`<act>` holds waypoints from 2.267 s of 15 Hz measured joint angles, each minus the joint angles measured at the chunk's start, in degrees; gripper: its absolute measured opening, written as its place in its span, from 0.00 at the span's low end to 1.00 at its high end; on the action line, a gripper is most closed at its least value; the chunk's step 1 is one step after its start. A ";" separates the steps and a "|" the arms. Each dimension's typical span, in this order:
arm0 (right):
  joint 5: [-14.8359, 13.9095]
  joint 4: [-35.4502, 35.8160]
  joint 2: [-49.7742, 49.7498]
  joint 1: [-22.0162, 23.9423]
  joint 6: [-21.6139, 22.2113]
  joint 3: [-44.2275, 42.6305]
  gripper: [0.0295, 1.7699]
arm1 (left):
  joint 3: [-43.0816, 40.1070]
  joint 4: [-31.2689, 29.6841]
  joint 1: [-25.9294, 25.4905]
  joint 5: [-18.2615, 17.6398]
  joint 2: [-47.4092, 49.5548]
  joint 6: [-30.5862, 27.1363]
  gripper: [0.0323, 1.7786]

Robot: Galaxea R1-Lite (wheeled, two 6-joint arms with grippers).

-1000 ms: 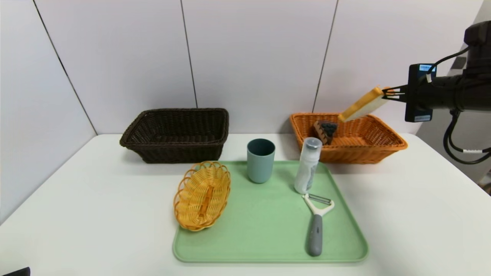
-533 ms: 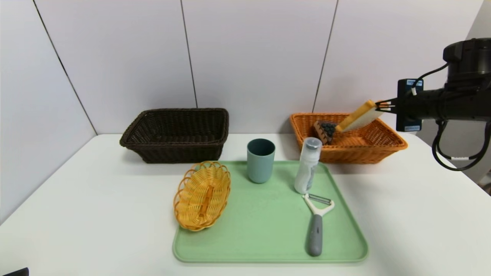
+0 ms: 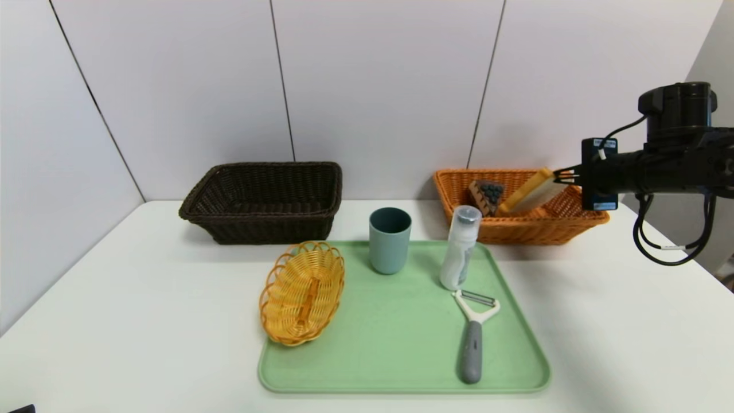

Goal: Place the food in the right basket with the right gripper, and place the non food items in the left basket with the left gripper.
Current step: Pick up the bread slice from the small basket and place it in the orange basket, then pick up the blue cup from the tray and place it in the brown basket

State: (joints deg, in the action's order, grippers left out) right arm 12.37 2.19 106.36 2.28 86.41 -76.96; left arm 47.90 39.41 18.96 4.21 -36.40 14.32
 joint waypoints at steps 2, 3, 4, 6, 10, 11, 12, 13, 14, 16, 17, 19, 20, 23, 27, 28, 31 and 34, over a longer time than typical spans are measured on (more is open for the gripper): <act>0.16 0.04 0.56 0.00 0.02 -0.02 0.02 | 0.00 0.16 0.00 0.06 0.33 -0.02 0.95; 0.18 0.06 0.85 0.00 0.04 -0.02 0.02 | 0.00 0.24 0.00 0.06 0.49 -0.02 0.95; 0.24 0.12 1.16 0.00 0.06 -0.07 0.02 | 0.00 0.27 0.00 0.06 0.63 -0.05 0.95; 0.27 0.17 1.52 0.00 0.04 -0.11 0.02 | 0.00 0.35 -0.05 0.06 0.88 -0.09 0.95; 0.52 0.17 1.71 -0.24 -0.09 -0.07 0.40 | 0.00 0.38 -0.02 0.06 1.34 -0.09 0.95; 0.50 0.17 1.71 -0.28 -0.20 -0.05 0.47 | 0.00 0.38 -0.02 0.06 1.38 -0.07 0.95; 0.52 0.17 1.66 -0.39 -0.39 -0.02 0.53 | 0.02 0.38 -0.02 0.04 1.40 -0.09 0.95; 0.52 0.17 1.52 -0.57 -0.60 0.00 0.58 | 0.04 0.30 -0.02 0.06 1.43 -0.11 0.95; 0.50 0.17 1.19 -0.72 -0.71 -0.05 0.63 | 0.12 0.30 0.00 0.06 1.43 -0.09 0.95; 0.39 0.00 -0.05 -1.54 -1.96 -0.71 0.70 | 0.15 0.28 0.02 0.06 1.46 -0.11 0.95; 0.22 -0.18 -1.10 -2.55 -3.96 -0.96 0.74 | 0.17 0.27 0.02 0.04 1.46 -0.09 0.95; 0.07 -0.52 -3.85 -4.86 -9.37 -1.12 0.79 | 0.26 -0.11 0.04 0.00 1.43 -0.09 0.95; 0.11 -0.57 -5.64 -6.05 -12.54 -1.12 0.81 | 0.37 -0.22 0.04 -0.02 1.37 -0.13 0.95; 0.46 -1.46 -11.22 -8.61 -20.15 -1.45 0.86 | 0.50 -0.26 0.02 -0.02 1.23 -0.18 0.95; -0.13 -3.97 -17.66 -13.60 -30.71 -0.02 0.90 | 0.69 -0.26 0.02 -0.02 1.18 -0.22 0.95; -0.45 -6.40 -19.19 -15.15 -33.18 0.55 0.91 | 0.78 -0.28 0.02 -0.02 1.18 -0.20 0.95; -4.77 -18.33 -22.65 -20.22 -40.50 1.49 0.93 | 0.78 -0.28 0.02 -0.35 1.12 -0.22 0.95; -14.06 -20.82 -24.33 -23.28 -48.59 2.12 0.94 | 0.74 -0.39 0.02 -0.73 0.85 -0.18 0.95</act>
State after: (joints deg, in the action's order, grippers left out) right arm -1.68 -18.63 82.03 -21.00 37.82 -74.84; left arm 48.64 39.02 18.98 3.47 -35.55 14.14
